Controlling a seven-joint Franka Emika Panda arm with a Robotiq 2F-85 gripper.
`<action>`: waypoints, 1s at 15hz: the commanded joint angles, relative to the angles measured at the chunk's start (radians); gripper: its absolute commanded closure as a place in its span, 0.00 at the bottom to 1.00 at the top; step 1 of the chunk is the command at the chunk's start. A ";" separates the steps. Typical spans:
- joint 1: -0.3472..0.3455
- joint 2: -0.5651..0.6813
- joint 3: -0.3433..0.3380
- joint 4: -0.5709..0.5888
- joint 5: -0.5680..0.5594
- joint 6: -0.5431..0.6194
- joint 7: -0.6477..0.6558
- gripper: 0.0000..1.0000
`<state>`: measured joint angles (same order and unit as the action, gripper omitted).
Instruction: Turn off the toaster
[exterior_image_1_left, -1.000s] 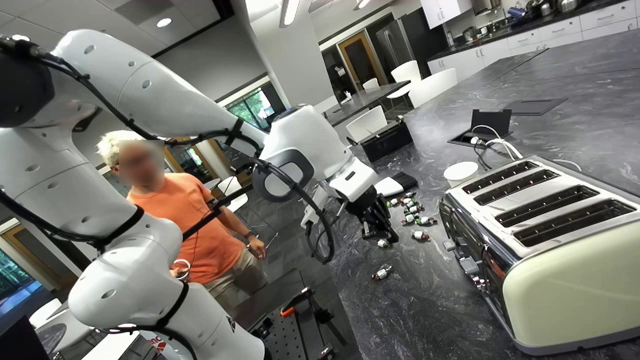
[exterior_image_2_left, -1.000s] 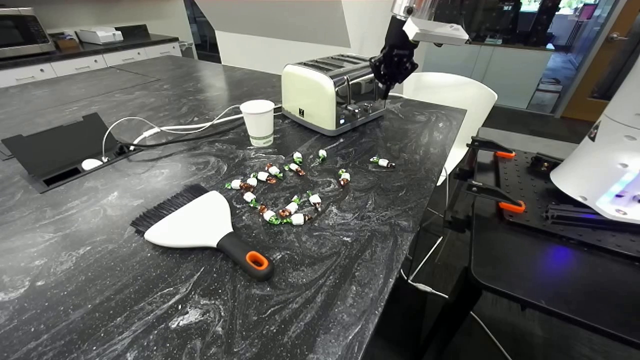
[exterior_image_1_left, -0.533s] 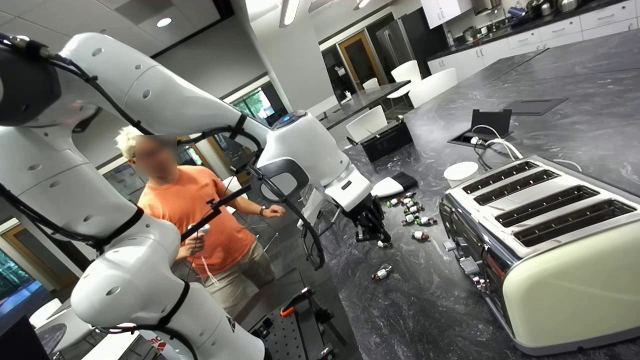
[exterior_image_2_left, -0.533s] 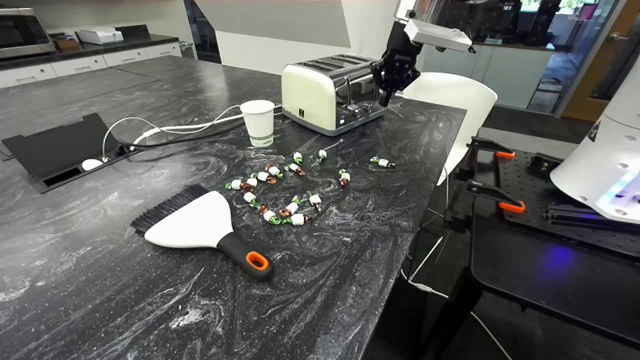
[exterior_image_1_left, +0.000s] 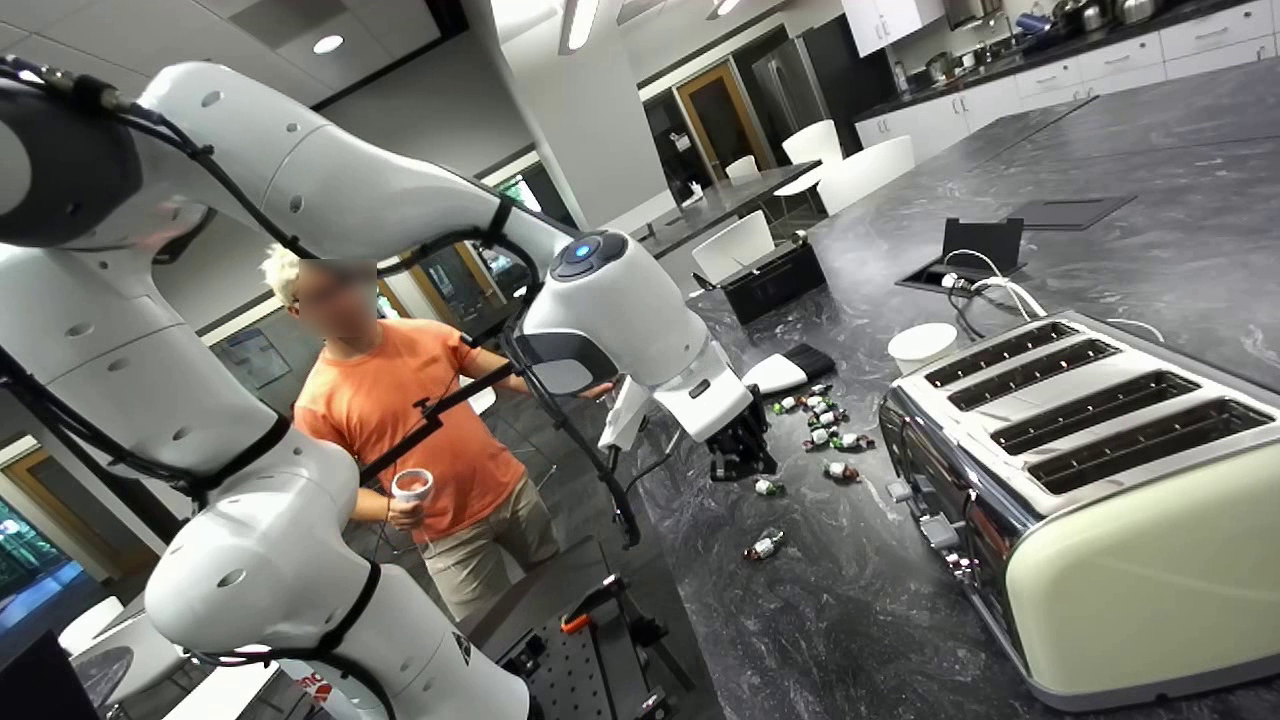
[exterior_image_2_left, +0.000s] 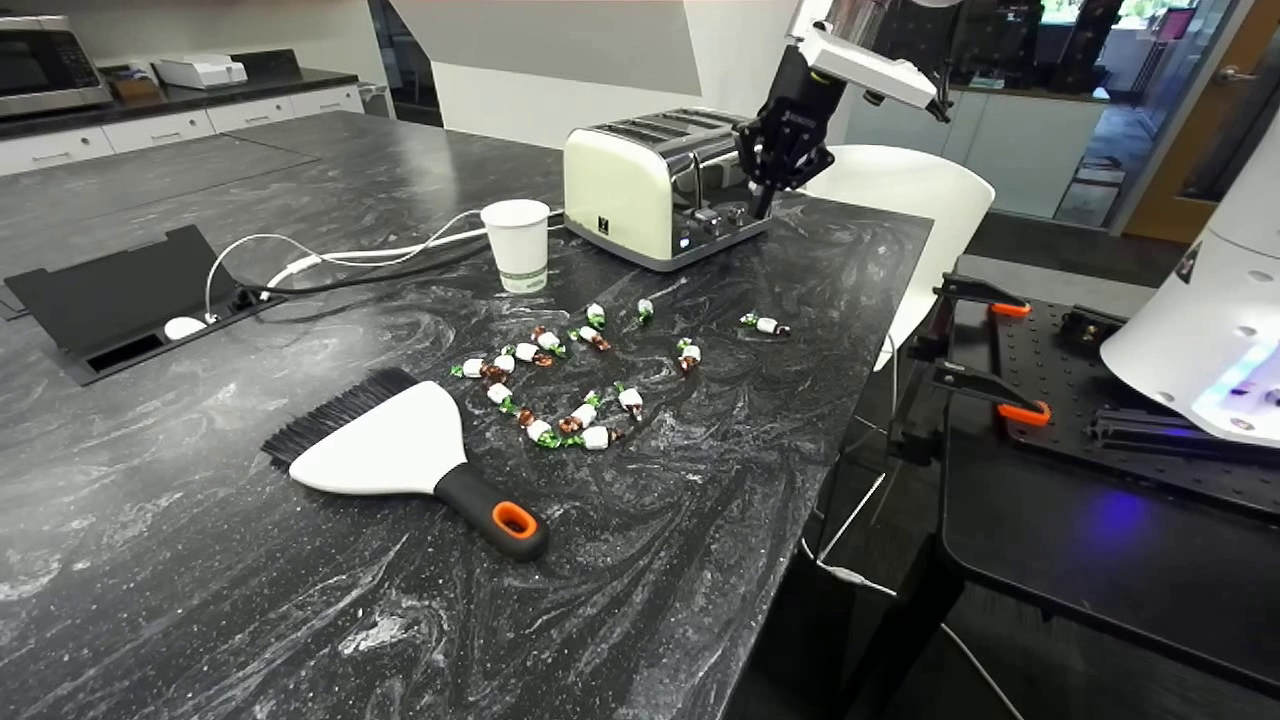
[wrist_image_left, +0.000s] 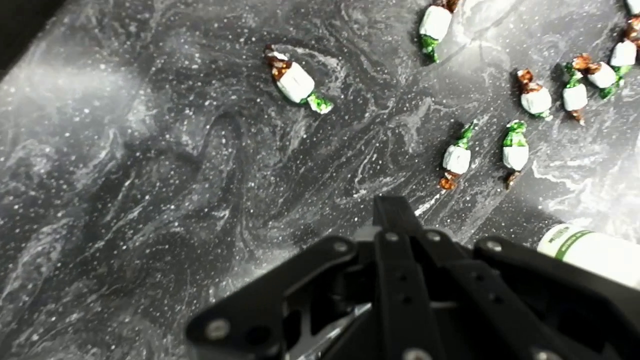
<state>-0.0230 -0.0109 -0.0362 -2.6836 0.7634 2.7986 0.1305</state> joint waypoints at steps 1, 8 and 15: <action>0.000 0.045 -0.004 0.040 0.224 -0.027 -0.159 1.00; -0.016 0.165 0.002 0.133 0.651 -0.008 -0.475 1.00; -0.009 0.289 -0.001 0.226 1.039 0.046 -0.778 1.00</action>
<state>-0.0322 0.2300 -0.0376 -2.5114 1.6587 2.8104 -0.5267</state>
